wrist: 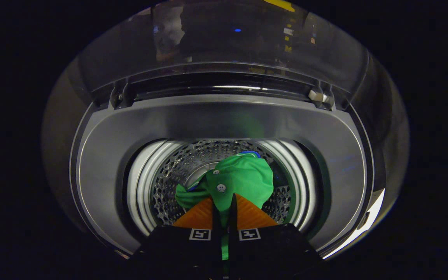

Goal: Put the clothes into the washing machine and then close the washing machine lid.

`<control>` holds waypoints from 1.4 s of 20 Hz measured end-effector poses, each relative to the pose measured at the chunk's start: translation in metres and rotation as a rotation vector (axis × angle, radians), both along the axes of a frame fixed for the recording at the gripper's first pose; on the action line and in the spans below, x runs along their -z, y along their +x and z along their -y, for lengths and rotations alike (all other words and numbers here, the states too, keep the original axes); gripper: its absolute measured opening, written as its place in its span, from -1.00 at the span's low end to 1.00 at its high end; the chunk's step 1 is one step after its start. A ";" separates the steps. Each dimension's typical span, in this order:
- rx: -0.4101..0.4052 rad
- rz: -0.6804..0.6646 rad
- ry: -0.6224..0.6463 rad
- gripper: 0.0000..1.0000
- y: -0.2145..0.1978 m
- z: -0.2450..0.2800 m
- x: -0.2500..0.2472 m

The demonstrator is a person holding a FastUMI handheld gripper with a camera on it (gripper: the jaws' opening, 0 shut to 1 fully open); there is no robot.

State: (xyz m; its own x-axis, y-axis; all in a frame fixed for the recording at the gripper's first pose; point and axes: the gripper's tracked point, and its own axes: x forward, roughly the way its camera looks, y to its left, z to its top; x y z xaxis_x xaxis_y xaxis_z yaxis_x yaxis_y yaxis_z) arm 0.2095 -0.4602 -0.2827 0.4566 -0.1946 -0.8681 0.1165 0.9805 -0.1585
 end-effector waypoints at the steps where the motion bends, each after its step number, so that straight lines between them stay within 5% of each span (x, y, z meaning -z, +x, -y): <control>1: -0.008 -0.005 0.014 -0.76 0.000 -0.003 0.002; 3: -0.008 -0.034 0.014 -0.60 -0.005 -0.002 0.006; 6: 0.033 -0.054 0.014 0.95 -0.010 0.005 0.005; 14: 0.047 0.058 0.000 0.99 -0.007 0.011 -0.036; 28: -0.004 0.318 -0.053 0.99 0.026 -0.001 -0.196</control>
